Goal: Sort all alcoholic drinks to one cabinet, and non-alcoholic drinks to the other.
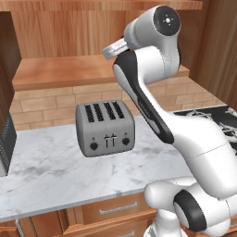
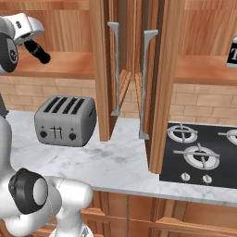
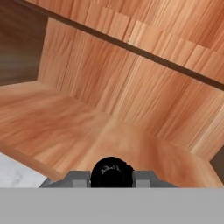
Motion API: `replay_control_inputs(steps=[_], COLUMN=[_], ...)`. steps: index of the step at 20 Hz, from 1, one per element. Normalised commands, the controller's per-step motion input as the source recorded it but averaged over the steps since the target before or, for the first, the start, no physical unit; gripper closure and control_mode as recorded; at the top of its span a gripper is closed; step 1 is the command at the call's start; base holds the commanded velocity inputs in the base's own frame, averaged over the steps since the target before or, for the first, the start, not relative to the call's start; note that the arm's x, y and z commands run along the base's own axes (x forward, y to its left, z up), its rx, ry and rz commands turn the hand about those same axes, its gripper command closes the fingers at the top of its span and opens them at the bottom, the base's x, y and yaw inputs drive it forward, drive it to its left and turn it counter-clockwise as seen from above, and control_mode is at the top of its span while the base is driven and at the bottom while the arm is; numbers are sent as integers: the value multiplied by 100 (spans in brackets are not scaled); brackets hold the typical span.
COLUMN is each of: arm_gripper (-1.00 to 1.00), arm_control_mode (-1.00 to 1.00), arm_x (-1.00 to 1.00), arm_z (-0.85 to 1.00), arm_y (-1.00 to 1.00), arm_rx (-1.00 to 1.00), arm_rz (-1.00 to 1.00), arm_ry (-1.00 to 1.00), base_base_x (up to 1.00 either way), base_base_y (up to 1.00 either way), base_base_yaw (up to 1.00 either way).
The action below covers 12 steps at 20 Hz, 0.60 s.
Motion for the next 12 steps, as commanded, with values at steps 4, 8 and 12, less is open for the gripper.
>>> replay_control_inputs(steps=[4, 8, 12], arm_gripper=[100, 100, 100], arm_control_mode=[-100, -100, -100], arm_x=[7, 0, 0], arm_z=[0, -11, -14], arm_y=[0, 0, 0], arm_rx=[0, 0, 0], arm_rz=[-2, -2, -4], arm_ry=[2, 2, 5], base_base_x=[0, 0, 0], base_base_y=[0, 0, 0], base_base_yaw=[0, 0, 0])
